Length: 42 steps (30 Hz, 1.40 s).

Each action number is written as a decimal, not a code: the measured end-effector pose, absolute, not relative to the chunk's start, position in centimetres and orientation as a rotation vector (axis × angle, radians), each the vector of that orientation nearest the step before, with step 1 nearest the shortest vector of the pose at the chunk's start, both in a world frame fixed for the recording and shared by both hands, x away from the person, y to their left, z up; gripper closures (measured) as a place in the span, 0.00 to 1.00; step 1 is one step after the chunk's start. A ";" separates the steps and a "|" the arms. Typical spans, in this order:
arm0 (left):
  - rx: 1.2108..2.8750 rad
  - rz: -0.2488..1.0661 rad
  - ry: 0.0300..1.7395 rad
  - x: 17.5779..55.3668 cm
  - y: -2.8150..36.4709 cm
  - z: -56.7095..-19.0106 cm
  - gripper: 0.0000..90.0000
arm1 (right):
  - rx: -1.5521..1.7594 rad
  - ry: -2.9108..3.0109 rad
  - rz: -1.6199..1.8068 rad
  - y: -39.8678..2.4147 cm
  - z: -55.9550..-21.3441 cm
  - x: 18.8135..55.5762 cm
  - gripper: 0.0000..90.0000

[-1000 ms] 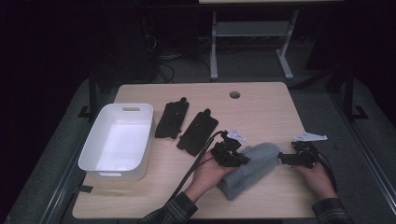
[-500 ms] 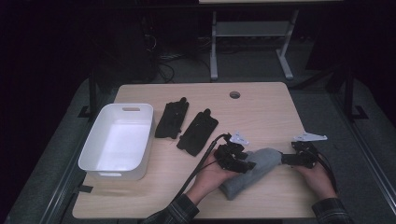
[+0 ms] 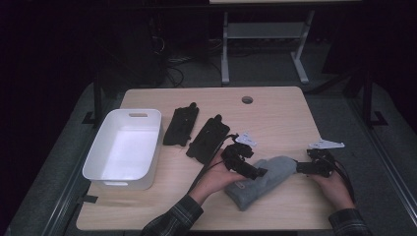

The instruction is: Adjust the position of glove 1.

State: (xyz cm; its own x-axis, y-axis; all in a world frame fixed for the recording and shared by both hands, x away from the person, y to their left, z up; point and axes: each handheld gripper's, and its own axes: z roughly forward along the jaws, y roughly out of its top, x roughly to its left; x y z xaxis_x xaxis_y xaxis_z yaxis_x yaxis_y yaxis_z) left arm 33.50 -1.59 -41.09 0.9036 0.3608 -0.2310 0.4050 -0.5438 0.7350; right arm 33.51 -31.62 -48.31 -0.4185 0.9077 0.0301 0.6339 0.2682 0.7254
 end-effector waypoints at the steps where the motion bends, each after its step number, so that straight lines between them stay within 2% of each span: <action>1: 2.204 -0.067 0.541 33.6 -1.7 -41.3 0.19 | 1.398 2.152 0.950 -31.6 -48.3 33.5 0.19; 17: 2.329 -0.130 0.548 34.5 -3.3 -44.6 0.14 | 1.400 2.152 0.949 -31.6 -48.3 33.5 0.19; 25: 2.314 -0.251 0.565 35.0 -3.4 -46.4 0.14 | 1.396 2.152 0.948 -31.6 -48.3 33.5 0.19; 31: 2.306 -0.263 0.557 34.9 -3.4 -46.5 0.15 | 1.397 2.152 0.948 -31.6 -48.3 33.5 0.19; 34: 2.312 -0.273 0.542 34.9 -3.4 -46.5 0.19 | 1.398 2.152 0.948 -31.6 -48.3 33.5 0.19; 35: 2.312 -0.290 0.531 34.9 -3.4 -46.5 0.24 | 1.398 2.152 0.948 -31.6 -48.3 33.5 0.19; 42: 2.313 -0.367 0.529 35.1 -3.4 -46.5 0.46 | 1.397 2.152 0.950 -31.6 -48.3 33.5 0.19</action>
